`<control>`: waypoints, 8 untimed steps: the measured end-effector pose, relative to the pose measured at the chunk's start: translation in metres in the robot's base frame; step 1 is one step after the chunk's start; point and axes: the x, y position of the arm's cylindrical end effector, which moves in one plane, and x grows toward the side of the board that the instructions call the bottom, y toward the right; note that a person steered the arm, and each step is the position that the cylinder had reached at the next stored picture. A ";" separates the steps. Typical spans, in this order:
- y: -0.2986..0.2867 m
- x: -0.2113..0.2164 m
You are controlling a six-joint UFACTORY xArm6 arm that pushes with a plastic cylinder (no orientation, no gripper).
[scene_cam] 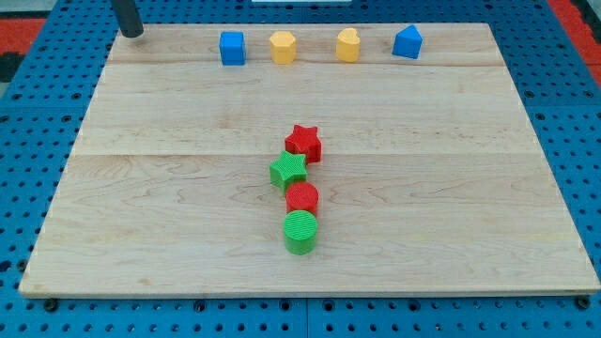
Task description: Separate the yellow blocks from the horizontal line
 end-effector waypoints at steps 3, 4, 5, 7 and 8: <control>0.000 0.000; 0.004 0.000; 0.006 0.000; 0.014 0.000; 0.023 -0.003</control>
